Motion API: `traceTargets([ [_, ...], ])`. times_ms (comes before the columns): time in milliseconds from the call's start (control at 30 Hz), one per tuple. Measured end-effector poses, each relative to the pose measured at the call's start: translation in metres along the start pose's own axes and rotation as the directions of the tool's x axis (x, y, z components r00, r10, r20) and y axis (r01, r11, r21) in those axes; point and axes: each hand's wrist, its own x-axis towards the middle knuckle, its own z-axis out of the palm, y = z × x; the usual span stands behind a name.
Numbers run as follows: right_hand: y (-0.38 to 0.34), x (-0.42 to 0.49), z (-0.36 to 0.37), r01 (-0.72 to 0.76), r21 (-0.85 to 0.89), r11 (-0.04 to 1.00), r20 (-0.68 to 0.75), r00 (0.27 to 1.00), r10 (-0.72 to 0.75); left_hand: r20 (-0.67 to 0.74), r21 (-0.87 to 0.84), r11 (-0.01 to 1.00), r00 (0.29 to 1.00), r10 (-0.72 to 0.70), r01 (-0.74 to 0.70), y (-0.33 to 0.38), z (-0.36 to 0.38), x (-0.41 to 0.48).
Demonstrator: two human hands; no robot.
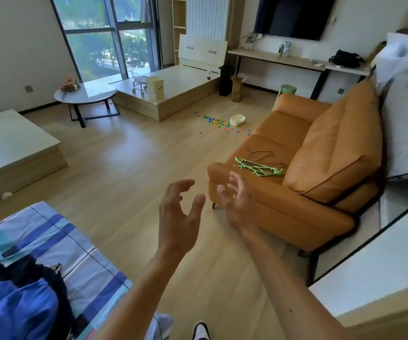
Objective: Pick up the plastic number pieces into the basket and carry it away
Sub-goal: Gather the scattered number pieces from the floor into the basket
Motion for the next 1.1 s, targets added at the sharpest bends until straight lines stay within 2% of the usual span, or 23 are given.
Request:
traceTargets([
  [200,0.022,0.088,0.022,-0.062,-0.012,0.998,0.044,0.997,0.062,0.032,-0.048,0.993,0.994,-0.106,0.107,-0.034,0.041,0.074],
  [367,0.037,0.165,0.045,-0.087,-0.002,0.996,0.065,0.994,0.087,0.068,-0.037,0.991,0.990,-0.124,0.127,-0.061,0.064,0.144],
  [633,0.062,0.279,0.088,-0.137,0.038,0.990,0.079,0.988,0.133,0.044,-0.027,0.983,0.983,-0.179,0.180,-0.106,0.096,0.243],
  [1100,0.086,0.543,0.194,-0.134,0.120,0.984,0.161,0.980,0.114,-0.007,0.001,0.973,0.973,-0.233,0.233,-0.196,0.185,0.489],
])
